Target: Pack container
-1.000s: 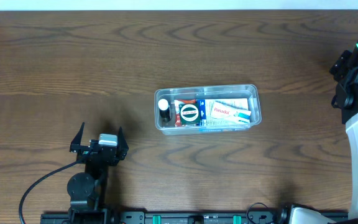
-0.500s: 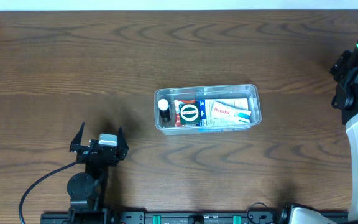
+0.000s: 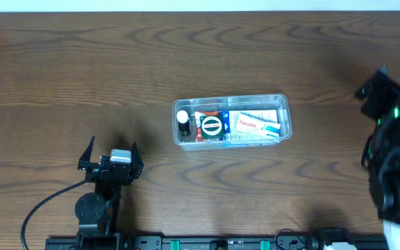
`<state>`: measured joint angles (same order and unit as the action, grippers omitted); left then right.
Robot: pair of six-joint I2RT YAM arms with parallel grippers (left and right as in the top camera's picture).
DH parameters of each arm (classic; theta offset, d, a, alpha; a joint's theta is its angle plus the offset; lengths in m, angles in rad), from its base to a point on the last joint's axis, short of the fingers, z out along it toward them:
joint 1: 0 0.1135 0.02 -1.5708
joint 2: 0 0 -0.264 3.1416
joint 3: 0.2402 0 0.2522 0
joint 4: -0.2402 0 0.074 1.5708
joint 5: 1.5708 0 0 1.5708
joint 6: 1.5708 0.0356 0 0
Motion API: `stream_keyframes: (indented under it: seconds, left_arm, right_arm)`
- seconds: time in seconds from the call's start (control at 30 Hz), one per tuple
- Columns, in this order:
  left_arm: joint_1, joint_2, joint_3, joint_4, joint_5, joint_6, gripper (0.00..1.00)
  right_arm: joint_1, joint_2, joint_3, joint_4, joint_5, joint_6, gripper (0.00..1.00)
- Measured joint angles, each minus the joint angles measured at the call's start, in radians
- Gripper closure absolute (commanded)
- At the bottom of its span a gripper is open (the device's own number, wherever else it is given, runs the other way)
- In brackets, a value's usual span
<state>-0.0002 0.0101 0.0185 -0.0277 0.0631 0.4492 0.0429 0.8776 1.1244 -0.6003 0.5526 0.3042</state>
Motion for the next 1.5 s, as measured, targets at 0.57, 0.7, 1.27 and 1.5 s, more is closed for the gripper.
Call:
stream_keyframes:
  seconds: [0.57, 0.7, 1.27, 1.5]
  left_arm:
    - [0.0, 0.0, 0.0, 0.0, 0.0, 0.0, 0.02]
    - [0.0, 0.0, 0.0, 0.0, -0.001, 0.0, 0.02]
    - [0.0, 0.0, 0.0, 0.0, -0.003, 0.0, 0.02]
    - [0.0, 0.0, 0.0, 0.0, -0.003, 0.0, 0.02]
  right_arm:
    - [0.041, -0.518, -0.544, 0.104, -0.025, 0.019, 0.01]
    - [0.041, -0.642, -0.729, 0.312, -0.133, 0.02, 0.01]
    - [0.041, -0.854, -1.117, 0.566, -0.437, -0.103, 0.01]
    - [0.041, -0.857, -1.117, 0.537, -0.466, -0.129, 0.01]
